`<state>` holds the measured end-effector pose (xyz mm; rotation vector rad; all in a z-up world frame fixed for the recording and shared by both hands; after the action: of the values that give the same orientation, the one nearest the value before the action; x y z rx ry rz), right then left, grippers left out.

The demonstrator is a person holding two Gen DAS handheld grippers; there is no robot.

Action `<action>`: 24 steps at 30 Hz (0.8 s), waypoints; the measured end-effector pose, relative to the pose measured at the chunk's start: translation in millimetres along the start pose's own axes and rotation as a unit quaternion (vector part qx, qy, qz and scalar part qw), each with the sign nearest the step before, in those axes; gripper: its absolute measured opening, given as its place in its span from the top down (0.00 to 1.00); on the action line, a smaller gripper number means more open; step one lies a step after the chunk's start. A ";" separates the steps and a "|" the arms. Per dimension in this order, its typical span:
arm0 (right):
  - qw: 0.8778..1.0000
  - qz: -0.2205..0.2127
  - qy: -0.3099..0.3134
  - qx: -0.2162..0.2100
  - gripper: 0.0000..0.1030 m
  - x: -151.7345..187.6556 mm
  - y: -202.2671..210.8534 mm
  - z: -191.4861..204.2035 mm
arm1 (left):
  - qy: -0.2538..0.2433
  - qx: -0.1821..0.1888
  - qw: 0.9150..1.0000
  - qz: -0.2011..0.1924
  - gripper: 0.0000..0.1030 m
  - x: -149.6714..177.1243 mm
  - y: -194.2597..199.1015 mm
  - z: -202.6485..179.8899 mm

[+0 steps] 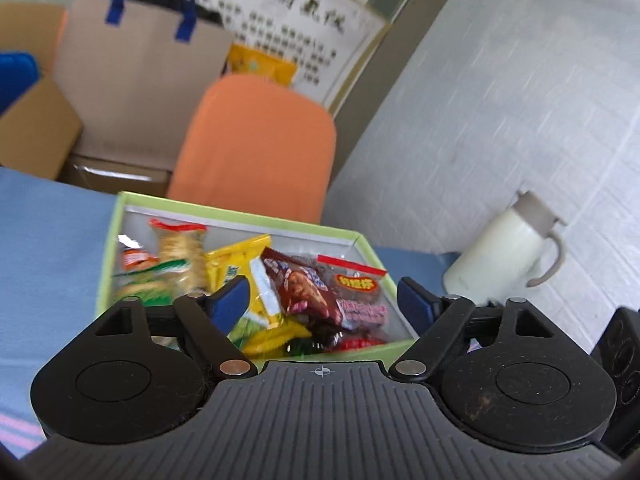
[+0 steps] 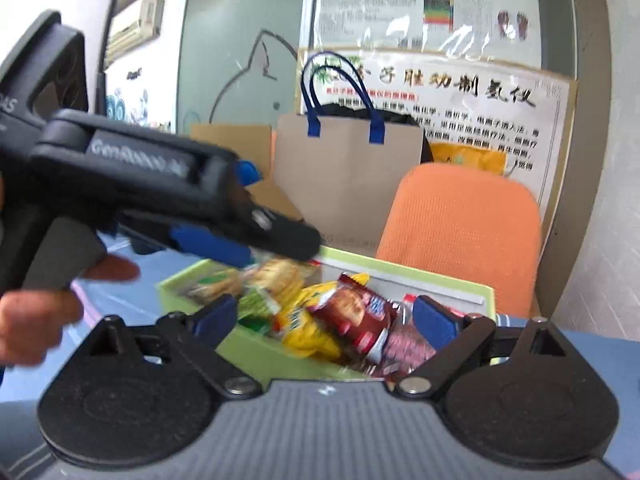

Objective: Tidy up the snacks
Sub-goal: 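Move the left tool to the yellow-white wafer pack and grasp it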

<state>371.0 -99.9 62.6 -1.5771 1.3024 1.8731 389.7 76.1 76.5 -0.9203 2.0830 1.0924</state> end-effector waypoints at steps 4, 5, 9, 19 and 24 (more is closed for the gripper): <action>1.000 0.026 -0.012 -0.004 0.01 35.4 26.2 27.1 | 0.012 -0.008 1.000 -0.010 0.29 31.3 43.4 5.6; 0.999 0.040 -0.015 -0.009 0.01 46.0 25.0 34.2 | 0.018 -0.013 1.000 -0.009 0.29 41.9 50.6 9.9; 0.996 0.078 -0.052 0.006 0.01 71.6 1.5 45.9 | 0.074 -0.018 0.997 0.016 0.30 80.7 71.7 30.4; 0.986 0.137 -0.071 0.065 0.01 104.8 -2.2 17.2 | 0.067 -0.015 0.996 0.050 0.30 126.9 86.5 17.0; 0.984 0.146 -0.066 0.075 0.01 124.1 29.2 6.3 | 0.070 0.006 0.995 0.073 0.29 136.2 65.6 -3.5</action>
<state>307.0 -143.4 -38.9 -1.2170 1.6430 1.9544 258.5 60.3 2.9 -0.8721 2.2991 1.1167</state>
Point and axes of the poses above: each gripper's, at about its wrist camera, not at the fingertips, and y roughly against the way its jaws point, z to its left, x to its underside, the point moved 5 cm from there along -y, roughly the way its jaws point, and after that the axes turned 1 degree about x, right-handed, at the moved point
